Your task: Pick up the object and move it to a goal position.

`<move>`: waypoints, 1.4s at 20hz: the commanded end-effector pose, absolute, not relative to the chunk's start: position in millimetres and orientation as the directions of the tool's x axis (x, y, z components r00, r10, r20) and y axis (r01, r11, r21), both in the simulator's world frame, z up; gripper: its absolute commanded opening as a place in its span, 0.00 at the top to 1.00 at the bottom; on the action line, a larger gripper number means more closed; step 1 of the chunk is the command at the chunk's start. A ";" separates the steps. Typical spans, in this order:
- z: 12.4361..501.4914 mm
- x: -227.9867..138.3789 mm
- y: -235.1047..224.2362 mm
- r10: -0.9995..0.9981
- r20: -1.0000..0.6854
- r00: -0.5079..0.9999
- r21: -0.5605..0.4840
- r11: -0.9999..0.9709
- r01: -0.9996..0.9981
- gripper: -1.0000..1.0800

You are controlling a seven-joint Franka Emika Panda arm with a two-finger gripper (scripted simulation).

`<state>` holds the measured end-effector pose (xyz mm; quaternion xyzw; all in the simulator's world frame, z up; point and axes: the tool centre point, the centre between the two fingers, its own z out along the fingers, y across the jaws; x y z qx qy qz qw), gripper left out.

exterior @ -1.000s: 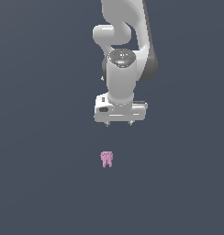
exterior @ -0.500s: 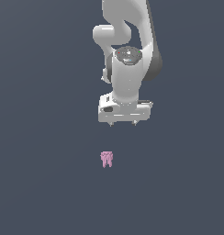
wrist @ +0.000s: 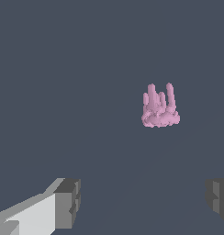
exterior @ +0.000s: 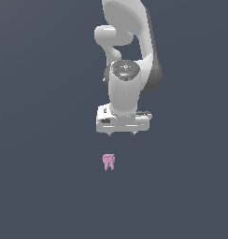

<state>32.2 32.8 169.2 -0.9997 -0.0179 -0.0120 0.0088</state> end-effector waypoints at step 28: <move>85.5 102.8 -23.7 -0.028 -0.001 1.000 0.000 -1.000 -0.028 0.04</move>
